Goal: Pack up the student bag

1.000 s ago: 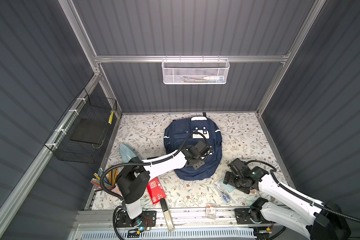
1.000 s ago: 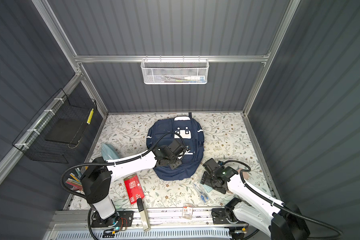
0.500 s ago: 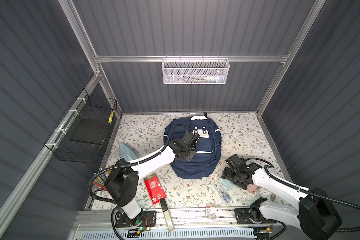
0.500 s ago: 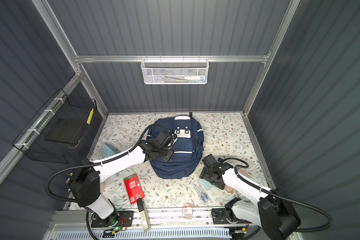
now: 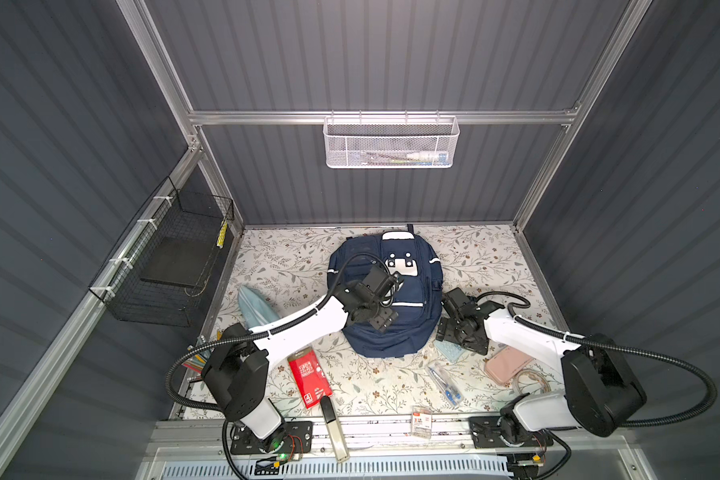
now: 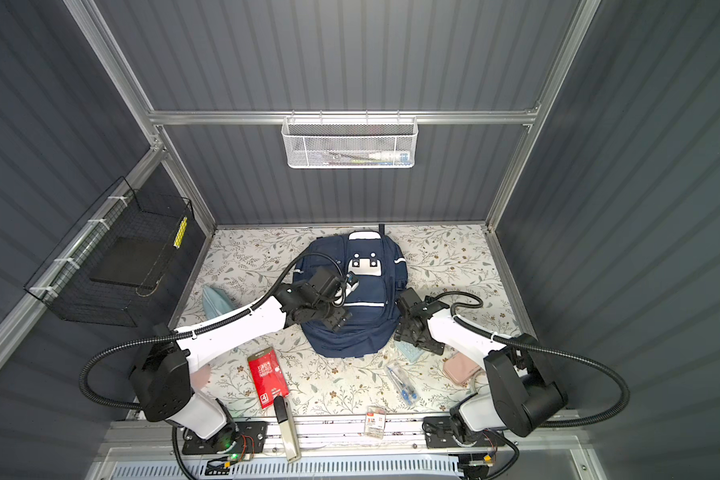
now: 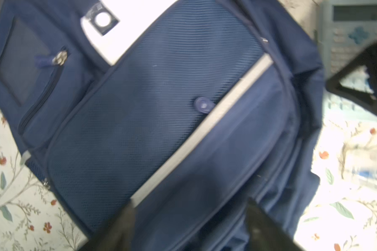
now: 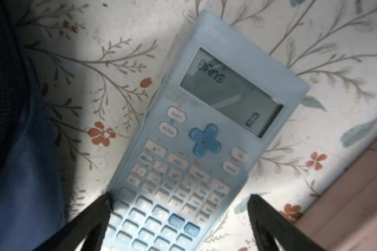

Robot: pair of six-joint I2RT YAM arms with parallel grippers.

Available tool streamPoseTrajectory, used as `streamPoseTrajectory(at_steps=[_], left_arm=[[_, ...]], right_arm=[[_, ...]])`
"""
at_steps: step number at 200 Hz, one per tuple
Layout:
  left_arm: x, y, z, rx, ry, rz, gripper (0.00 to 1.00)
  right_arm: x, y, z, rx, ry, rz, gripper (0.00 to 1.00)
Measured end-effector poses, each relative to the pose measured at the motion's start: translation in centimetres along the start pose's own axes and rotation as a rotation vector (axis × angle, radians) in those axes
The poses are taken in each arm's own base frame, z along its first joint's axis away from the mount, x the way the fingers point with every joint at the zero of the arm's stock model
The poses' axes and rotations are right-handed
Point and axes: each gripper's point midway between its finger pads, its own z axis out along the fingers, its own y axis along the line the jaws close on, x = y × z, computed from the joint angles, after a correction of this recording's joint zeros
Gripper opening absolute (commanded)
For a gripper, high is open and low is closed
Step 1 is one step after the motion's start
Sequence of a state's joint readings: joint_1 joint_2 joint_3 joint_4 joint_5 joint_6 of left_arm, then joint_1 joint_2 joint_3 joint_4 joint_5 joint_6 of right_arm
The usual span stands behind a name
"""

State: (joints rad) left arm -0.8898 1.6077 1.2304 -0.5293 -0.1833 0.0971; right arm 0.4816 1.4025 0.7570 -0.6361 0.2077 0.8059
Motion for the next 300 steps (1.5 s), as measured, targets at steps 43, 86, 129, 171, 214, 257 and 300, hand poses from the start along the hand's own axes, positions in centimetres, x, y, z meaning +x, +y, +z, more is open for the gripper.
streamPoseTrajectory(at_steps=[43, 86, 129, 171, 214, 257, 300], left_arm=[[1.1, -1.7, 1.9, -0.035, 0.050, 0.157, 1.00], [1.4, -1.3, 4.3, -0.070, 0.106, 0.173, 0.97], [-1.1, -2.1, 3.6, -0.018, 0.031, 0.156, 0.99], [-1.4, -1.9, 5.6, -0.048, 0.048, 0.176, 1.00], [-1.4, -2.1, 7.5, -0.054, 0.067, 0.193, 0.64], [-2.0, -3.2, 7.4, -0.030, 0.070, 0.191, 0.00], [-5.3, -0.7, 4.6, -0.042, -0.006, -0.001, 0.00]], right_arm=[[-1.0, -0.7, -1.4, -0.048, -0.031, 0.021, 0.99], [0.4, -0.8, -0.8, -0.079, 0.001, 0.010, 0.99], [0.9, -0.9, -0.7, -0.097, 0.001, 0.010, 0.99], [0.9, -0.7, -0.6, -0.112, -0.005, 0.013, 0.99], [0.7, -0.3, -0.7, -0.132, -0.013, 0.018, 0.99], [0.2, -0.7, -0.5, -0.135, -0.010, 0.093, 0.99], [-0.7, -1.6, 1.3, -0.082, 0.037, 0.186, 0.99]])
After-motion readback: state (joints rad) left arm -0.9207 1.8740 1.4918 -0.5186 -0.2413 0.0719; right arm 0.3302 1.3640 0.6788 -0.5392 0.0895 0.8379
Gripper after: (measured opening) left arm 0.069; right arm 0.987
